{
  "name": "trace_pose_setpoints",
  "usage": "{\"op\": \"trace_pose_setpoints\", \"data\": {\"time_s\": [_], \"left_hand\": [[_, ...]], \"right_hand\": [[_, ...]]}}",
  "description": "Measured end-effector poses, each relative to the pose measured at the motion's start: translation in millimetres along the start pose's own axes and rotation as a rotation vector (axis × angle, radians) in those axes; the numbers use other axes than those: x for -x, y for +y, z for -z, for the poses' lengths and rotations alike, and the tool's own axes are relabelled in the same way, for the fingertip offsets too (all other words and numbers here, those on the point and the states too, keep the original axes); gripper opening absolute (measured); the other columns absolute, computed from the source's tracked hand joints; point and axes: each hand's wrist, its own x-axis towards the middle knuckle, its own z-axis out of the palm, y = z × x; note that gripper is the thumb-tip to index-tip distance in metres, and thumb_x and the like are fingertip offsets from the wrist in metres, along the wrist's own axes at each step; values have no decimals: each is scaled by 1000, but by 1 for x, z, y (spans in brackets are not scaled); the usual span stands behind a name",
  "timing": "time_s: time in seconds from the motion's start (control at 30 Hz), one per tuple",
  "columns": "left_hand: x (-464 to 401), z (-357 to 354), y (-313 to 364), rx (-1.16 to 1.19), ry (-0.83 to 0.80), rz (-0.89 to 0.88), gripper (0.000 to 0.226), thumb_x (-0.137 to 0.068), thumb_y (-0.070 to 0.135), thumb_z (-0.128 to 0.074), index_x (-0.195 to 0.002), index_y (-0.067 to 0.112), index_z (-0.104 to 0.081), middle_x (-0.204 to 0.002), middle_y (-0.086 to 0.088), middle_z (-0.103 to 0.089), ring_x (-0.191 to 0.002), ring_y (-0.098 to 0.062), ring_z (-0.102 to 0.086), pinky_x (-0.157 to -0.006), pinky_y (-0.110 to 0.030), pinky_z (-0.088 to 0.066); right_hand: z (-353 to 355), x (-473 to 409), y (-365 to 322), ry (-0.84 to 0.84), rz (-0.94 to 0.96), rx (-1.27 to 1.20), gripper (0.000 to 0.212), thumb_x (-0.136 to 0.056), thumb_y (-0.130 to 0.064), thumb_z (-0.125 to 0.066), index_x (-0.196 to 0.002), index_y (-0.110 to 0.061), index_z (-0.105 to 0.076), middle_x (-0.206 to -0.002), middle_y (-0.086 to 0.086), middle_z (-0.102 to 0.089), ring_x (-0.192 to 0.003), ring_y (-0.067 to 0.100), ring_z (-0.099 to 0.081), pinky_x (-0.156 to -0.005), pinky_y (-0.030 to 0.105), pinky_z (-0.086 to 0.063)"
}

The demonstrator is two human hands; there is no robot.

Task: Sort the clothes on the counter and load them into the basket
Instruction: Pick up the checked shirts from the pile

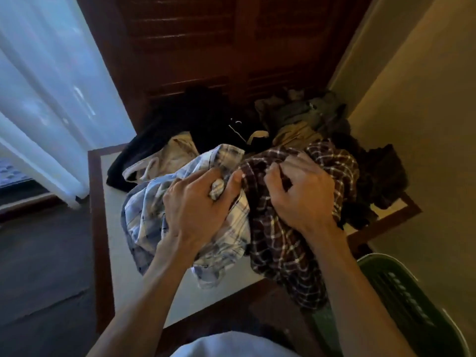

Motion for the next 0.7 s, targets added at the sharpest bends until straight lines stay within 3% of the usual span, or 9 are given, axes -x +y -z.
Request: {"op": "trace_pose_setpoints", "data": {"time_s": [0.13,0.4,0.57,0.7], "left_hand": [[-1,-18,61,100,-24,-120,49,-100,51,-58,-62,30,-35,-52,19,-26,-47,-8,-34,-51,-21,-19],[32,-111,210,231,-69,-213,55,-100,55,-52,-59,19,-56,-51,11,-40,-45,-15,-43,-47,-27,-23],[64,-176,295,314,-158,-295,48,-101,49,-56,-64,18,-64,-52,12,-45,-45,-14,-45,-48,-27,-26],[93,-230,341,358,-311,-292,46,-98,49,-57,-65,17,-64,-52,6,-53,-47,-18,-51,-47,-30,-37]], "right_hand": [[78,11,37,163,24,74,40,-100,-24,-51,-60,-21,-53,-63,-7,-46,-59,15,-43,-59,40,-45],[234,95,155,313,-135,238,32,-98,-19,-55,-70,-33,-51,-64,-14,-43,-59,6,-39,-59,25,-32],[303,160,233,328,-333,310,39,-98,-23,-51,-58,-21,-52,-57,-6,-48,-57,12,-42,-54,31,-34],[314,213,298,357,-612,318,43,-94,-29,-49,-54,-16,-51,-54,-3,-49,-57,13,-45,-53,30,-31]]}}
